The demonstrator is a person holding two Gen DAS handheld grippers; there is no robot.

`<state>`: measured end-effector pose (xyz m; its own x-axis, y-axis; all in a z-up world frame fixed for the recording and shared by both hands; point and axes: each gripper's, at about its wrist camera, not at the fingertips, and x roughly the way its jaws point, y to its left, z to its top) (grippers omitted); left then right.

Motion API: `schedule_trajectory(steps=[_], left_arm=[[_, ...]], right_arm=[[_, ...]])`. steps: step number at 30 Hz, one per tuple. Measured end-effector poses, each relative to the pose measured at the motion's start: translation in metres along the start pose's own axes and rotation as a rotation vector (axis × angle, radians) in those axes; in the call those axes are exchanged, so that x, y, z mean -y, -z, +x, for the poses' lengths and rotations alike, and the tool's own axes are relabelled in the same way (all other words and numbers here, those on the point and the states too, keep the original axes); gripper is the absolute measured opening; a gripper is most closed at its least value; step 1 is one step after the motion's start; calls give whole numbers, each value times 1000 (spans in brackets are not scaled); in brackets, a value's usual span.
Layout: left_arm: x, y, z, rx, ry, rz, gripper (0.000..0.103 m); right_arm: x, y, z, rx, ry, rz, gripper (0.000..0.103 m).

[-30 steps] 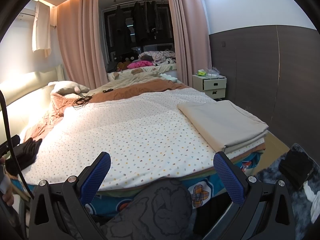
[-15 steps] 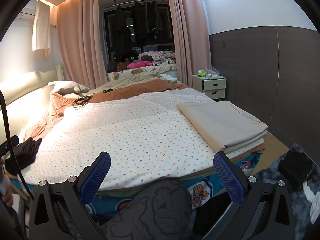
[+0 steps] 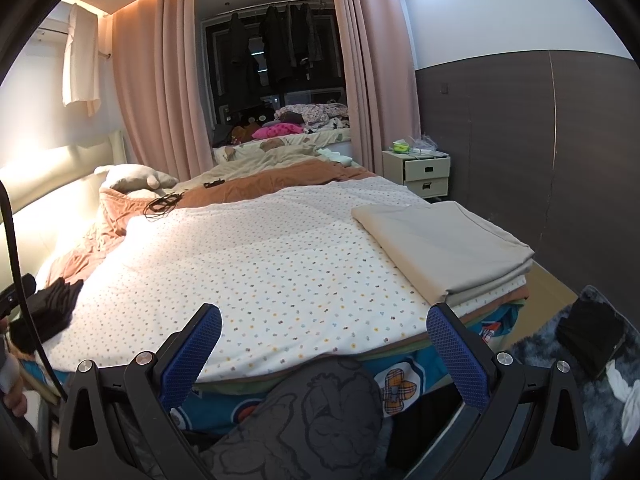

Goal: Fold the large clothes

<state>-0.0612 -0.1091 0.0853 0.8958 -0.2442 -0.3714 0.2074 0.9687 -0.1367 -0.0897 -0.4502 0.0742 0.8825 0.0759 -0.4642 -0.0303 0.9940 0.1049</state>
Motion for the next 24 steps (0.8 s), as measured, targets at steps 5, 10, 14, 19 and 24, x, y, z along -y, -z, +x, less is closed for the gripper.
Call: schedule_trajectory(steps=[5,10,14,19,24], left_arm=[[0,0,0,4,-3,3,103],[1,0,-1,6,-1,8,103],[3,1,-1,6,-2,15,103],[3,1,-2,4,-1,16,103],[3,1,-2,3,-3,16,103]], right_arm=[[0,0,0,-1,0,0,103],[0,1,-1,-5,3,3,103],[-1,1,-1,-11,7,4,103],[0,1,0,-16,10,11,103],[1,1,1,-21,11,12,103]])
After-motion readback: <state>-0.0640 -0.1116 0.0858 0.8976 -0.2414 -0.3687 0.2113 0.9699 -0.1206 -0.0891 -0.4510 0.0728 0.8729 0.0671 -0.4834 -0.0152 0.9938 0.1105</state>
